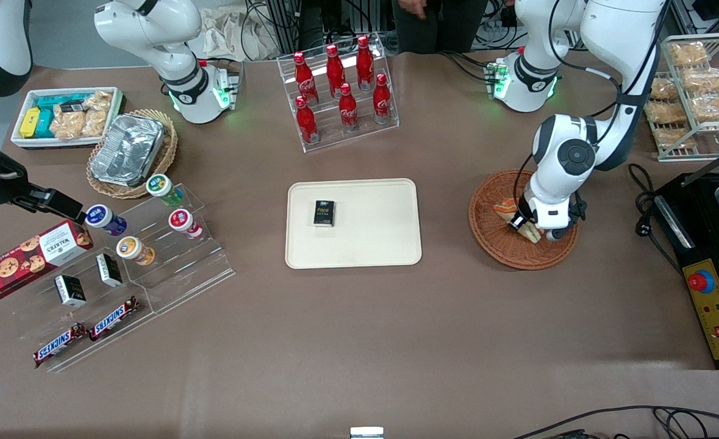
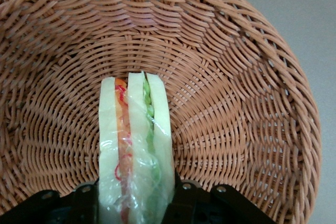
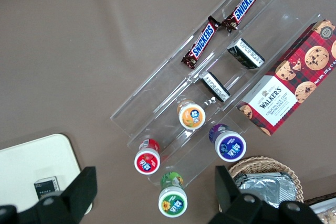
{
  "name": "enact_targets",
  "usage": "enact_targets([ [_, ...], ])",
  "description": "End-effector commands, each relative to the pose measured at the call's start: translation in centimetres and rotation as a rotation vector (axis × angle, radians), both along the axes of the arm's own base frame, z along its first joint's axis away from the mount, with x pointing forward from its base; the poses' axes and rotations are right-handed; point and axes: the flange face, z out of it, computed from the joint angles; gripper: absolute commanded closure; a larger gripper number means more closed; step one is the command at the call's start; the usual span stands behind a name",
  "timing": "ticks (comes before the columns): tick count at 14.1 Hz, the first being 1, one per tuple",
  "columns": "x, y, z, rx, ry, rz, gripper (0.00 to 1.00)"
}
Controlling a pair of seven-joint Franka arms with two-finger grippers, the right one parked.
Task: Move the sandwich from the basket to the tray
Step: 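Close the left gripper on the sandwich's upright edge, then lift the sandwich and carry it over the white tray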
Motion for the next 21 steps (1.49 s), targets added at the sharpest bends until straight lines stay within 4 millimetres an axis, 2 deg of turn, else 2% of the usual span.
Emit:
enact_targets([
  [1, 0.2, -0.5, 1.4, -0.011, -0.031, 0.0, 1.0],
  [4, 1.0, -1.2, 7.7, 0.006, 0.001, -0.086, 1.0],
  [10, 4.3, -5.4, 24.2, 0.026, 0.123, -0.32, 1.0],
  [12, 4.6, -6.7, 28.2, -0.024, 0.114, -0.386, 1.0],
  [13, 4.6, -7.4, 28.9, -0.047, 0.106, -0.414, 1.0],
  [16, 2.2, -14.2, 29.2, -0.048, 0.088, -0.524, 1.0],
  [18, 0.2, -19.4, 29.4, -0.046, 0.035, -0.591, 1.0],
  [19, -0.5, -21.3, 29.6, -0.055, -0.006, -0.606, 1.0],
  [21, -1.8, -24.5, 28.7, -0.065, -0.018, -0.675, 1.0],
])
